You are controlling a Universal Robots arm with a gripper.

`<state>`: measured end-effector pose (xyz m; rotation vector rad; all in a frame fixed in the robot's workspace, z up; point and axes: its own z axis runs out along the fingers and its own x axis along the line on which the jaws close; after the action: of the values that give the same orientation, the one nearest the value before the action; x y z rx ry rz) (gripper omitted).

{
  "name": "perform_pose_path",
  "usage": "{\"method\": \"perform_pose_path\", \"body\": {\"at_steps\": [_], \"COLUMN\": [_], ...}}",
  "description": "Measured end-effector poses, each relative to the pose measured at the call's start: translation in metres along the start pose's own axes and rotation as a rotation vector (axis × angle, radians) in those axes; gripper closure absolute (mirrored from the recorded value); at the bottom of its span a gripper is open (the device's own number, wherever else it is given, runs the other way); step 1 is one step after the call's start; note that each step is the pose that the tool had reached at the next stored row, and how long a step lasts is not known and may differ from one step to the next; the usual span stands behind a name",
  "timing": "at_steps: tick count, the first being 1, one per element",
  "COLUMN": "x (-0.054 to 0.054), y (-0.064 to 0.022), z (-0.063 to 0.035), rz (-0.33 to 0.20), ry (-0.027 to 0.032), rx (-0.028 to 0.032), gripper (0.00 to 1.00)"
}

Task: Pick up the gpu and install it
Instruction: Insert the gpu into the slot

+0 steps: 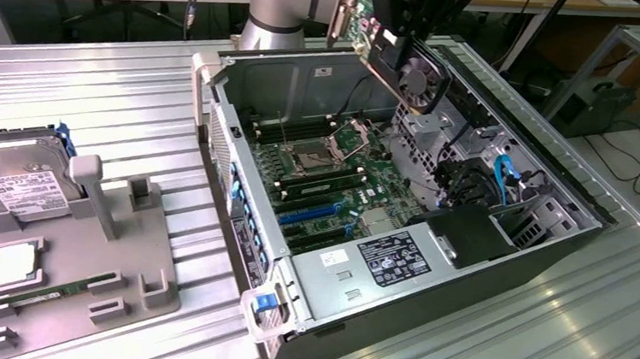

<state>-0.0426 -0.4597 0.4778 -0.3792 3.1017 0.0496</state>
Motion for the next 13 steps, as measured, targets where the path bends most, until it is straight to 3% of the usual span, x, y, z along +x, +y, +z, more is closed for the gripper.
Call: {"method": "perform_pose_path", "body": {"at_steps": [13], "x": [0.0], "y": [0.0], "z": [0.0], "rz": [-0.093], "ry": [0.0028], "rx": [-0.0019], "gripper": [0.73]}}
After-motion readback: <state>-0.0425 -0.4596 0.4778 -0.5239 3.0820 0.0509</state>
